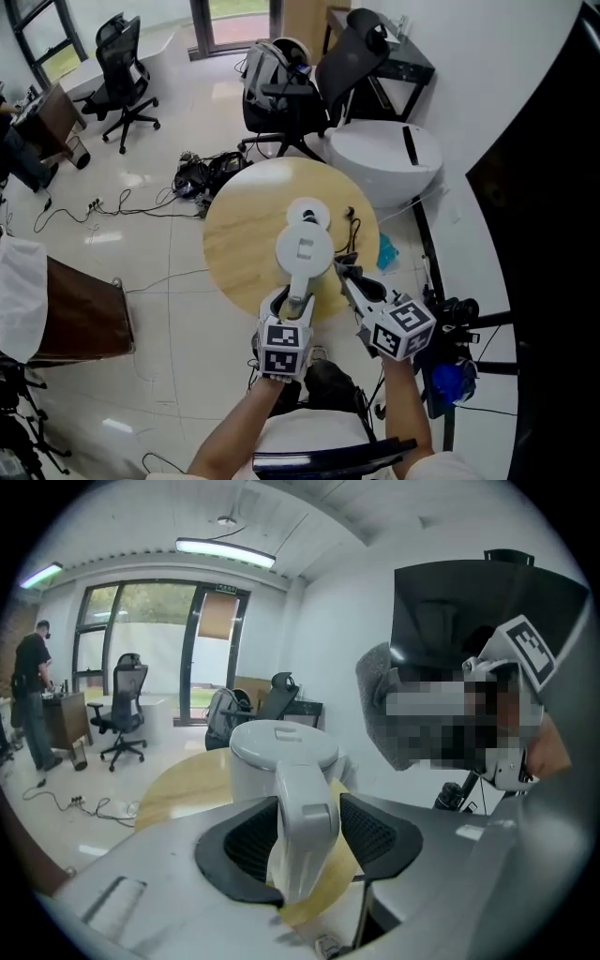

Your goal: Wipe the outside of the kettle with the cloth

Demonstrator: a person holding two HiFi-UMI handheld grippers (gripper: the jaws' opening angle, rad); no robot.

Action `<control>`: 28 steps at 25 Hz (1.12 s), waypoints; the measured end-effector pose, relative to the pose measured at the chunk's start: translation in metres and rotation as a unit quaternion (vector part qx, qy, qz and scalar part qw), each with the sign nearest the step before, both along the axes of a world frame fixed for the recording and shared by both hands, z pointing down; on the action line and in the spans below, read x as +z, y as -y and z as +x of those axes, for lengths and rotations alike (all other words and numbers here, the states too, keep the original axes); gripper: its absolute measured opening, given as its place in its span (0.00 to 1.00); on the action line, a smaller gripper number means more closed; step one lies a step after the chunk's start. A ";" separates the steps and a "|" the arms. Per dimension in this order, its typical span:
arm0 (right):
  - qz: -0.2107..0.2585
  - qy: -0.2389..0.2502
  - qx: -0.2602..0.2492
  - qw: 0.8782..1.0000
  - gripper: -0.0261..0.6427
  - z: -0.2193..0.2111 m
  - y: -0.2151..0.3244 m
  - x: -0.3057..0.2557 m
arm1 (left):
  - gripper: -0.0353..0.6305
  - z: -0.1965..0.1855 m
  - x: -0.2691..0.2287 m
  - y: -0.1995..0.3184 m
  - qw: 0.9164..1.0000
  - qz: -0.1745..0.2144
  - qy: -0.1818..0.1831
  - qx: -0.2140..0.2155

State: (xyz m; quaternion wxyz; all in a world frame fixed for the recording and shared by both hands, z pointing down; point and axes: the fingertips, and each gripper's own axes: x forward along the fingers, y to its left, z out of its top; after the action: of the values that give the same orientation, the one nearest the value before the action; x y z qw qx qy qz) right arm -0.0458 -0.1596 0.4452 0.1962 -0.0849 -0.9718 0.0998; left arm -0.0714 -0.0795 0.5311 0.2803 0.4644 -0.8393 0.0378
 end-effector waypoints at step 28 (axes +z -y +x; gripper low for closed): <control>0.043 -0.030 0.160 0.986 0.08 -0.032 -0.092 -0.022 | 0.05 -0.104 -0.095 -0.044 0.941 0.084 0.098 0.311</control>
State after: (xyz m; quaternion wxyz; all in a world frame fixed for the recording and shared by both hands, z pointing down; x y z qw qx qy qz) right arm -0.0783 -0.0673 0.4228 0.2106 0.0835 -0.9698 0.0905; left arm -0.1755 -0.0357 0.4356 0.1306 0.7183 -0.6763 0.0977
